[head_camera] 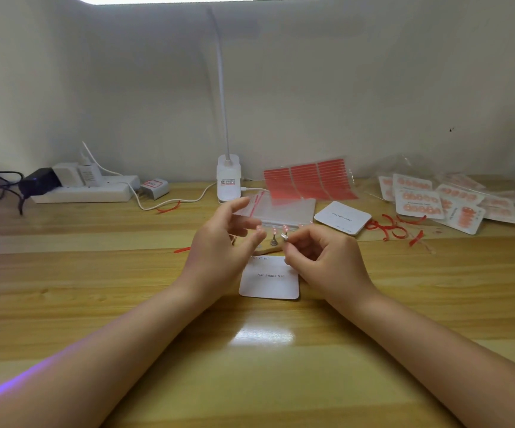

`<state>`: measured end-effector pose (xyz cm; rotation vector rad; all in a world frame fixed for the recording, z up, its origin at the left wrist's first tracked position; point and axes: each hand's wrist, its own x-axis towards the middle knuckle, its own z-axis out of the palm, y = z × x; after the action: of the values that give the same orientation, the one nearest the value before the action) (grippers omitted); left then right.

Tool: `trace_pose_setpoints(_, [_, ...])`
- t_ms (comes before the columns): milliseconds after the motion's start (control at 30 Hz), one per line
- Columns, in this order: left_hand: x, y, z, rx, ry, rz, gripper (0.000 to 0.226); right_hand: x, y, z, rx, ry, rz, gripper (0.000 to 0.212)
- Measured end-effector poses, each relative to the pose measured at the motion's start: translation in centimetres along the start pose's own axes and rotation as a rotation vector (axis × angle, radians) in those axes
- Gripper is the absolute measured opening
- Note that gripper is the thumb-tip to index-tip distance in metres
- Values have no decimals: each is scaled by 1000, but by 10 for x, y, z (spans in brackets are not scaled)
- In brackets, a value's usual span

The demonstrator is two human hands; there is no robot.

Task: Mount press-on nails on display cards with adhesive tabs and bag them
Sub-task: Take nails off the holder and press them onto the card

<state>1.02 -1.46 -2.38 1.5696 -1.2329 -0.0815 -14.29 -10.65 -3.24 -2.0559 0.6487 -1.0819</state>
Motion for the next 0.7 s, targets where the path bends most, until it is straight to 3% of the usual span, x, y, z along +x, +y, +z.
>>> trace_pose_setpoints(133, [0,-6,1,215,-48,-3,57,4,-3,-3,50,5,72,6])
trace_pose_setpoints(700, [0,-14,-3,117,24,-120,52,30,-14,33,-460,-152,61,20])
